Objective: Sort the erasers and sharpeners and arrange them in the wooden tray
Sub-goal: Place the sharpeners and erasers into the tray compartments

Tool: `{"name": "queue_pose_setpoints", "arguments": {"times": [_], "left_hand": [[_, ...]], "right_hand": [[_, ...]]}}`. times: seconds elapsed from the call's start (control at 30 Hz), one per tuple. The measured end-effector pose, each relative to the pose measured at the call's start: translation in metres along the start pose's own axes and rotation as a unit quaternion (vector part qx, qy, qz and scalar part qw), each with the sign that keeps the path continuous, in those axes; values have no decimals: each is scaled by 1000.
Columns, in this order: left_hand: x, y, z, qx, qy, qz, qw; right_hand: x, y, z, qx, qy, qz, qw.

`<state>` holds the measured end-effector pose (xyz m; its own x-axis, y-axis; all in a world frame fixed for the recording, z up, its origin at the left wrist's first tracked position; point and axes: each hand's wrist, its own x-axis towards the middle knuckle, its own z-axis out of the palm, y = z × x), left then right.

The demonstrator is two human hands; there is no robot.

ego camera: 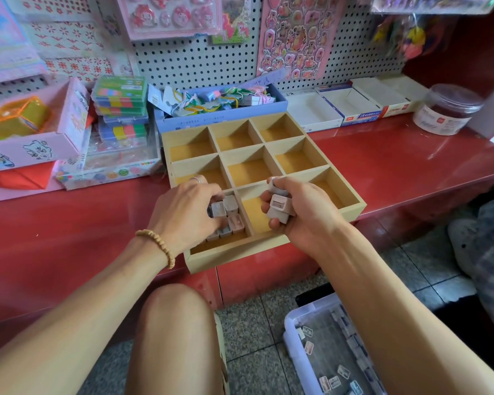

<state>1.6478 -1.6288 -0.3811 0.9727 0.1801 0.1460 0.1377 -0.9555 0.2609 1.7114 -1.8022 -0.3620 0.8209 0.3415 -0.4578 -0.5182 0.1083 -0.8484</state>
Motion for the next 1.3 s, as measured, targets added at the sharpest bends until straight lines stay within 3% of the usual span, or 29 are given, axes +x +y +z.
{"name": "queue_pose_setpoints", "arguments": {"times": [0.6,0.7,0.8,0.9,1.13,1.3], "left_hand": [[-3,-10,1,-21,2,13,1000],[-4,-7,-3,-148,46,12,988],[-4,2,-11,-317,-2,30,948],[-5,10,-17,-362,-29,57,930],[-7,7,-18,-355,1,19,935],[-10,6,-24,-323,19,7,946]], "right_hand": [[1,5,-3,-60,-32,-34,997],[1,5,0,-79,-45,-48,995],[0,5,4,-126,-78,-71,986],[-1,6,6,-131,-107,-79,983],[-5,8,8,-82,-122,-57,988],[-6,8,17,-114,-114,-61,985]]}}
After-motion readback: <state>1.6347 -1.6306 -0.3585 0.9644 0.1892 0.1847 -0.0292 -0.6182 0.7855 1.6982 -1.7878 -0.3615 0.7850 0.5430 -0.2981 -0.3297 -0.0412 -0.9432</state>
